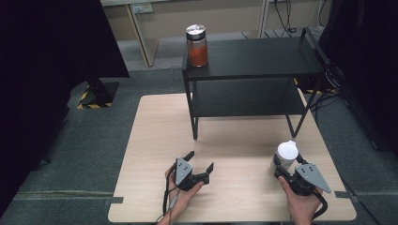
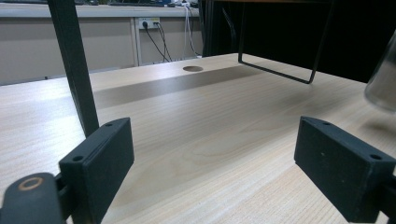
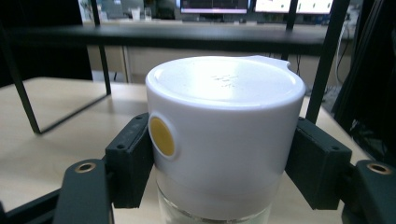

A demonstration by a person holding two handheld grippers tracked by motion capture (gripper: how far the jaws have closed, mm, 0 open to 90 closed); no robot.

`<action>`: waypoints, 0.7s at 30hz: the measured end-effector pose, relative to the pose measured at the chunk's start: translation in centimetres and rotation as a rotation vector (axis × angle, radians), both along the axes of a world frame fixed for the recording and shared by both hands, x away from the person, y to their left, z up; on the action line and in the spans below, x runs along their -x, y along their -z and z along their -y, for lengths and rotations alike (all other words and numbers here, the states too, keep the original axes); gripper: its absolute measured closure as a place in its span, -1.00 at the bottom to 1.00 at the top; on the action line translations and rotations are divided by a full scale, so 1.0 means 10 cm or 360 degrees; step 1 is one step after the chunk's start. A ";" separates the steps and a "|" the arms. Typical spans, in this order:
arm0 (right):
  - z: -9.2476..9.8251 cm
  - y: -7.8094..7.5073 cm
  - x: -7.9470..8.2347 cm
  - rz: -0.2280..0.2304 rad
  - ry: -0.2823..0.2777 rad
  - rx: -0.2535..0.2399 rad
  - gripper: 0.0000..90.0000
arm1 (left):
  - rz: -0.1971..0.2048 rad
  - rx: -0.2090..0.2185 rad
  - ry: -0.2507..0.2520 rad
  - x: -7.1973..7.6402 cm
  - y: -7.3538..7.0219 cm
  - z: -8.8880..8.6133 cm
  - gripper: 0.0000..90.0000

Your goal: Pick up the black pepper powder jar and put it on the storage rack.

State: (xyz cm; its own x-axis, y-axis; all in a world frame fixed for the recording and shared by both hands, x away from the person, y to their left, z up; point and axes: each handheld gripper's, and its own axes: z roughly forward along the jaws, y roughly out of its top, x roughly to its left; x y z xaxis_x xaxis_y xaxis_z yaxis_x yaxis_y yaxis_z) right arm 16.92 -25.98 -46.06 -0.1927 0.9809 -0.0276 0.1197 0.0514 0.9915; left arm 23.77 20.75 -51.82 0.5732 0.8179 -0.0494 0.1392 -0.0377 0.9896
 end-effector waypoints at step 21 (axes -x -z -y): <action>0.02 -0.69 -0.05 0.0340 -0.0001 -0.0059 -0.32 | 0.0010 0.0000 -0.0009 0.01 0.01 0.01 -0.73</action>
State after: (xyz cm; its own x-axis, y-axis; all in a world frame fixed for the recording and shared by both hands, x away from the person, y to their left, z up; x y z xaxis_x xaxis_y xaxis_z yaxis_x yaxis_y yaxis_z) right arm 17.41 -26.20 -39.21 -0.1871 0.9818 -0.0315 -0.0933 0.0142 0.9955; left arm 23.65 20.66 -51.90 0.5689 0.8211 -0.0459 0.1333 -0.0370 0.9904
